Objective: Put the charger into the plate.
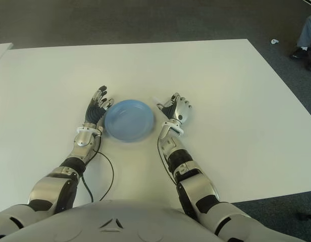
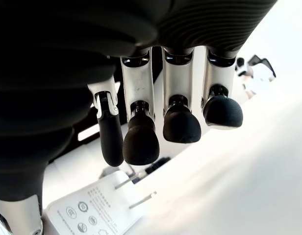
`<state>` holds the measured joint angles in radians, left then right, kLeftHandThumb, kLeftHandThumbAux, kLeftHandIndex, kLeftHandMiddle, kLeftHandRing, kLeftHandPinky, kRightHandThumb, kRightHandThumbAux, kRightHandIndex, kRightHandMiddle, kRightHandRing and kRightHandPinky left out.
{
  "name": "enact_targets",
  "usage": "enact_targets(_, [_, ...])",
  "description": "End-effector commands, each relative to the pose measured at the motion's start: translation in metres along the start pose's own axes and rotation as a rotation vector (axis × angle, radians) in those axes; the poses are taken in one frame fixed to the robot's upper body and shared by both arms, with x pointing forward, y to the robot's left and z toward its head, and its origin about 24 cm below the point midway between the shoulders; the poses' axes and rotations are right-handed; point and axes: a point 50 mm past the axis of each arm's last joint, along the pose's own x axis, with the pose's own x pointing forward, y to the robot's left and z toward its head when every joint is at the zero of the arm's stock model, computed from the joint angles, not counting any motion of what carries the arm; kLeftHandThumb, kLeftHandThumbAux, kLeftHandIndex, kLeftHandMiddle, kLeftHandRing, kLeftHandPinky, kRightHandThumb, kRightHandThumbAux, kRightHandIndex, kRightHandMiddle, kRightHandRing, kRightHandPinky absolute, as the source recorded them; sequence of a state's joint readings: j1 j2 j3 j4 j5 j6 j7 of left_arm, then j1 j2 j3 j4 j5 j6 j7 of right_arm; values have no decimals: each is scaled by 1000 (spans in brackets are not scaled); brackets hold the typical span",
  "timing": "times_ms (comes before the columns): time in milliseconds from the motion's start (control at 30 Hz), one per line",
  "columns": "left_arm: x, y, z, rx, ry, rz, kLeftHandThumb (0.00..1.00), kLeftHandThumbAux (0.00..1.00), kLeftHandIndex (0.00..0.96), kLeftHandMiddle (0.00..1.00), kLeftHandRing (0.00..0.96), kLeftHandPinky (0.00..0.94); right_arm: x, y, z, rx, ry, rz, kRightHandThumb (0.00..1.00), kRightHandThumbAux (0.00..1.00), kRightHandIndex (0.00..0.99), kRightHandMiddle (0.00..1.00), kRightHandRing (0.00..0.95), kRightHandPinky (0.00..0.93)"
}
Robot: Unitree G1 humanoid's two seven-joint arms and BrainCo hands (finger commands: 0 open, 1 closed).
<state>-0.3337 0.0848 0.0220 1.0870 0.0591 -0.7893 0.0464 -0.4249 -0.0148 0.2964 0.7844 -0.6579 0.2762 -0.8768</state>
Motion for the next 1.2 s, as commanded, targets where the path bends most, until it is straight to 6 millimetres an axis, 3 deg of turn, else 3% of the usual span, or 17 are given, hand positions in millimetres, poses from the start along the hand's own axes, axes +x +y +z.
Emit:
enact_targets(33, [-52,-6,-46,-9,225,-10,0,629,21,59,36,39,-5,3,-26,-102,20,77,741,702,443,794,800,812])
enact_targets(267, [-51,-6,-45,6,222,-12,0,625,19,56,32,40,0,-7,-32,-184,-45,61,715,704,437,753,742,768])
enact_targets(433, [-51,-6,-46,14,227,-13,0,636,15,54,30,35,9,-18,-30,-222,-100,-19,696,707,427,651,667,688])
enact_targets(467, [-51,-6,-46,15,227,-14,0,636,15,54,30,33,10,-19,-29,-230,-102,-32,642,636,424,634,653,671])
enact_targets(533, [-51,-6,-46,19,228,-16,0,632,15,53,27,21,11,-21,-27,-242,-97,-44,497,447,369,465,472,492])
enact_targets(567, [-51,-7,-46,22,228,-17,0,628,14,52,25,17,11,-21,-27,-246,-92,-46,446,387,308,347,331,346])
enact_targets(633, [-51,-7,-46,28,227,-17,0,626,13,51,23,13,11,-23,-24,-255,-81,-44,401,336,254,243,208,217])
enact_targets(667, [-51,-7,-46,32,227,-16,0,625,12,49,21,13,11,-23,-22,-259,-76,-41,367,274,162,155,133,139])
enact_targets(767, [-51,-7,-46,41,226,-14,0,628,9,44,16,12,11,-25,-18,-287,-65,-30,323,167,53,50,43,45])
enact_targets(1200, [-50,-7,-46,35,236,-12,0,600,7,42,11,0,11,-29,-9,-410,-44,30,336,76,0,0,0,0])
